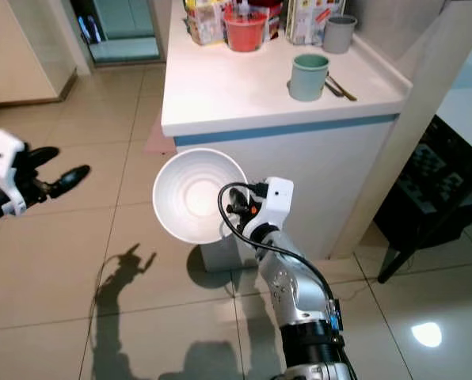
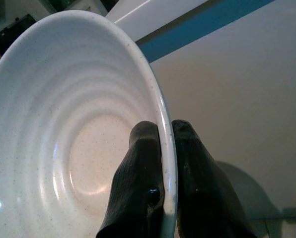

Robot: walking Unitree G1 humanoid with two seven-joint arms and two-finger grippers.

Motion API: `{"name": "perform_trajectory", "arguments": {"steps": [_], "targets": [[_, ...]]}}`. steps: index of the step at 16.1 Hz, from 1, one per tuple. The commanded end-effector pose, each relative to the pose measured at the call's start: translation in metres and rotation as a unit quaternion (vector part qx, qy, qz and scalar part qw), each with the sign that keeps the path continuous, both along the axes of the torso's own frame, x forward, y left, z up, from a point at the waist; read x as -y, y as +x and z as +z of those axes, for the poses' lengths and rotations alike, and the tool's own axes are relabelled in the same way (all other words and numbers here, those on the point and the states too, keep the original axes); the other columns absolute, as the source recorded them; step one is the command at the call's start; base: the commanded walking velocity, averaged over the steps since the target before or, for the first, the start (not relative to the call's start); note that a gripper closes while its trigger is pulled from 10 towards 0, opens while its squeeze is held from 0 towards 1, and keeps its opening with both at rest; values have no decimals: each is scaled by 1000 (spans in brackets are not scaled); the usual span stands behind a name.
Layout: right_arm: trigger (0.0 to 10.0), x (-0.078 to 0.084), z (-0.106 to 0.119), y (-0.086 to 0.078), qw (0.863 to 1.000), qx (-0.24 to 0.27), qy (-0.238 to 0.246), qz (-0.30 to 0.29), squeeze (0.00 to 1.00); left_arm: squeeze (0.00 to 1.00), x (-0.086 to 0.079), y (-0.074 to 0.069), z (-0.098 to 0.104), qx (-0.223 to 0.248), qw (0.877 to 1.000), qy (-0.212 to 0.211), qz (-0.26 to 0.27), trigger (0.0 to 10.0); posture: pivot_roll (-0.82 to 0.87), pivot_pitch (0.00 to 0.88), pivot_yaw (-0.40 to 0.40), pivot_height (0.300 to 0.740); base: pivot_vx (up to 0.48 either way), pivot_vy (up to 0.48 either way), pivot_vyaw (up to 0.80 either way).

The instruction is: Setting the table

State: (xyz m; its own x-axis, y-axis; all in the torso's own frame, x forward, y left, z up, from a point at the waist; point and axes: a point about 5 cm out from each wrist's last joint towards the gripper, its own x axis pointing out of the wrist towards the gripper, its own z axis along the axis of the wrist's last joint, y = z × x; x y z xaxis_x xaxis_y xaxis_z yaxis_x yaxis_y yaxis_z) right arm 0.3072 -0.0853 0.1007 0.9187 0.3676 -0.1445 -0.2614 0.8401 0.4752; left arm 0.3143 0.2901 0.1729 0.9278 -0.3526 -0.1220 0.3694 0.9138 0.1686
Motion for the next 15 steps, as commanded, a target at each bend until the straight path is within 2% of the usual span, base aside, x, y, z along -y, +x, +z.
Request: {"name": "perform_trajectory", "arguments": {"steps": [1, 4, 5, 6, 7, 8, 9, 11, 13, 15], "targets": [[0, 2, 9, 5, 1000, 24, -1, -3, 0, 0, -8, -4, -4, 11, 998, -48, 40, 10000, 181, 0, 65, 740, 0, 0, 0], [0, 8, 0, 6, 999, 30, -42, -9, 0, 0, 5, -14, -28, 5, 992, -106, 73, 10000, 186, 0, 59, 740, 0, 0, 0], [0, 9, -2, 6, 998, 35, -60, -8, 0, 0, 11, -19, -39, -9, 986, -142, 83, 10000, 184, 0, 63, 740, 0, 0, 0], [0, 10, -5, 7, 996, 39, -75, -9, 0, 0, 21, -27, -57, -33, 980, -171, 92, 10000, 185, 0, 57, 740, 0, 0, 0], [0, 11, -6, 7, 996, 39, -80, -11, 0, 0, 31, -35, -69, -50, 978, -183, 92, 10000, 186, 0, 54, 740, 0, 0, 0], [0, 12, -7, 8, 996, 39, -82, -12, 0, 0, 35, -37, -74, -56, 976, -189, 89, 10000, 186, 0, 54, 740, 0, 0, 0], [0, 14, -8, 9, 996, 38, -82, -16, 0, 0, 49, -44, -82, -68, 972, -208, 84, 10000, 185, 0, 50, 740, 0, 0, 0], [0, 15, -8, 13, 995, 42, -84, -19, 0, 0, 62, -44, -86, -71, 967, -229, 85, 10000, 183, 0, 47, 740, 0, 0, 0], [0, 17, -8, 15, 995, 45, -88, -20, 0, 0, 68, -45, -89, -74, 965, -235, 88, 10000, 181, 0, 45, 740, 0, 0, 0], [0, 18, -7, 16, 995, 48, -90, -21, 0, 0, 74, -48, -90, -69, 968, -224, 83, 10000, 180, 0, 44, 740, 0, 0, 0]]}}
